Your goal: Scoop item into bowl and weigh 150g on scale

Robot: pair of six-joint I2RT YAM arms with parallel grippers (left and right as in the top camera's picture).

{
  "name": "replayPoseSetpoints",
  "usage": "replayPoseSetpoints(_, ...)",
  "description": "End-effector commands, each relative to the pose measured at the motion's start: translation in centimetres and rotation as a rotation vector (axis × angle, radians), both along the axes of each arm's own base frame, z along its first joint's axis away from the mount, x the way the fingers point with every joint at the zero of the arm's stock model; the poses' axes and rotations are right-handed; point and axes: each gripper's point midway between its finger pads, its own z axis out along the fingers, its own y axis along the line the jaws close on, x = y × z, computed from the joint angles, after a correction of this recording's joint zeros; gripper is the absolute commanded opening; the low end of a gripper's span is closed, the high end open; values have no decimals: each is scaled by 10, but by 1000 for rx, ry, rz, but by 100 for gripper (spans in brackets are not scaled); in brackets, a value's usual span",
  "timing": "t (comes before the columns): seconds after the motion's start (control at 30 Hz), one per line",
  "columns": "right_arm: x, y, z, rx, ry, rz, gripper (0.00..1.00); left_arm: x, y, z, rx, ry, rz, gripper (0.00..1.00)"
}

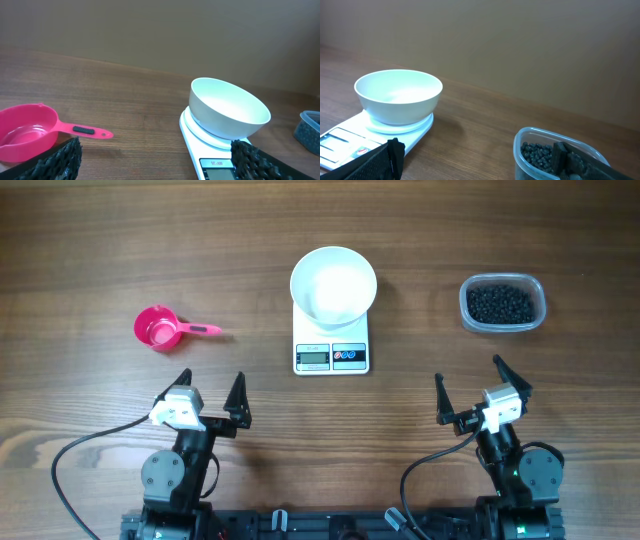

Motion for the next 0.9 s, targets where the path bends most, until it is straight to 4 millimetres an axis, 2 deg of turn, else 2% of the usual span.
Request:
replayPoseSetpoints(0.0,1,-2,1,18,0,-14,100,0,2,-2,-8,1,12,100)
replayPoseSetpoints(0.87,1,-2,1,18,0,-14,100,0,2,-2,-8,2,12,100)
